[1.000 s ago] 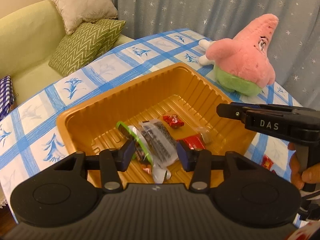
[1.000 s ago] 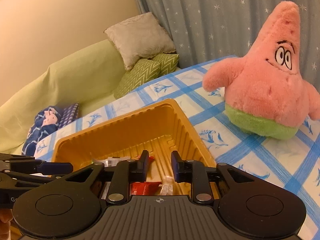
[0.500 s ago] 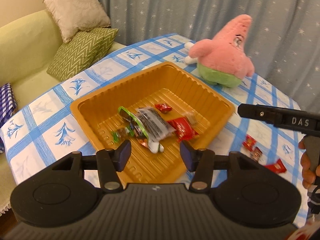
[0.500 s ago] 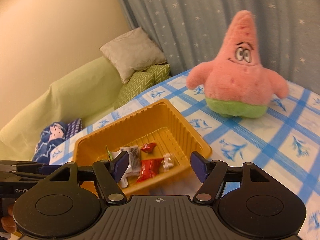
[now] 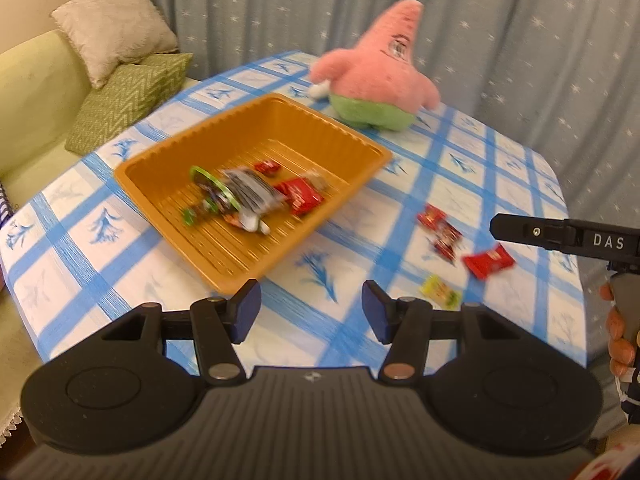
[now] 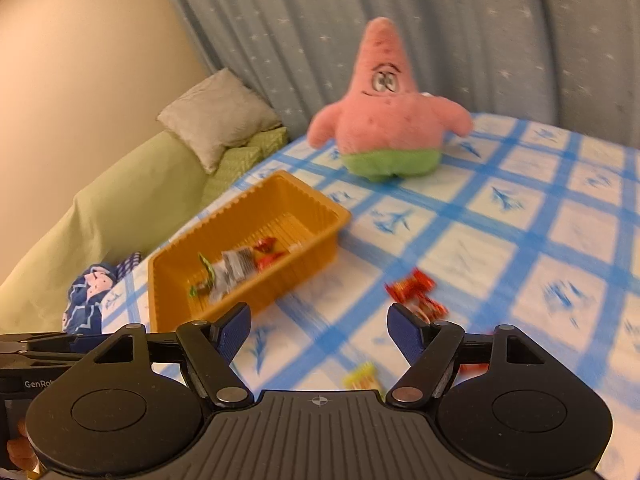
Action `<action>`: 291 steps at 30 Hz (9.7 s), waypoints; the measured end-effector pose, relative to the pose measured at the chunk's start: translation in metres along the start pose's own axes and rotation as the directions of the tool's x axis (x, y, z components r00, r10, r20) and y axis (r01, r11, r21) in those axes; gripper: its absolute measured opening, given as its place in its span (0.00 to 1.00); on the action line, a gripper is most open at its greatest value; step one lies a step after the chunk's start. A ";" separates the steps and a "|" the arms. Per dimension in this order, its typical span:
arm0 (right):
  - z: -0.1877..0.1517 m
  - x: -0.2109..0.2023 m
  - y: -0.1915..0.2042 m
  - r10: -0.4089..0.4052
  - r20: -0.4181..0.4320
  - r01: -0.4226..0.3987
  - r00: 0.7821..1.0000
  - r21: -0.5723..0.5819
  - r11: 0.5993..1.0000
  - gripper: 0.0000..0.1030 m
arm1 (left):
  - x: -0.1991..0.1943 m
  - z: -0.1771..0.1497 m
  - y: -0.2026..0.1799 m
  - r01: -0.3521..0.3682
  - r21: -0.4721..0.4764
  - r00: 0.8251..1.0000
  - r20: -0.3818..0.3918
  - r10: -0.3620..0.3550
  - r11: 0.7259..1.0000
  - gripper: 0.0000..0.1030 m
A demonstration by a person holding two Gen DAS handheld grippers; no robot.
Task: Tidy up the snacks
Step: 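Withdraw both grippers from the tray toward the remaining snacks, then grasp the yellow-green candy with the left gripper, then grasp the red packet with the right gripper while the left holds the yellow candy, then lower both held snacks into the orange tray and open both grippers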
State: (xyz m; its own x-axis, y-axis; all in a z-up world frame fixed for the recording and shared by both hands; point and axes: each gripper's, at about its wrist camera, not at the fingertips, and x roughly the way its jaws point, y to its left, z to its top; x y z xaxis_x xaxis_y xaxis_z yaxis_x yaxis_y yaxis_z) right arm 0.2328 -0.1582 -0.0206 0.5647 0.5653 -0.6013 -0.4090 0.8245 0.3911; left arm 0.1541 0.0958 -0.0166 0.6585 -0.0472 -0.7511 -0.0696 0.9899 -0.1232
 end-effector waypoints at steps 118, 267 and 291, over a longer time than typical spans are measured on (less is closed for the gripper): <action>-0.056 -0.009 -0.090 -0.247 -0.084 0.260 0.965 0.276 0.925 0.73 | 0.135 0.004 -0.092 0.076 0.256 0.997 -0.030 -0.070 0.964 0.18; 0.054 0.172 0.119 0.153 -0.240 -0.189 0.959 -0.132 0.973 0.40 | 0.065 0.063 0.106 -0.042 -0.040 0.999 0.016 0.042 0.998 0.18; 0.038 0.124 0.102 0.102 -0.185 -0.121 0.977 -0.096 0.988 0.41 | 0.025 0.042 0.084 -0.015 -0.041 0.999 0.039 0.017 0.999 0.18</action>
State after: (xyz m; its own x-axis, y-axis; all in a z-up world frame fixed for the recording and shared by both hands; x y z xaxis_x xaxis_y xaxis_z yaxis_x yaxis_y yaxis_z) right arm 0.2883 -0.0029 -0.0284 0.3773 0.6318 -0.6771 -0.5414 0.7436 0.3923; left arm 0.1966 0.1837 -0.0188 0.6861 -0.0252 -0.7271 -0.1101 0.9843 -0.1380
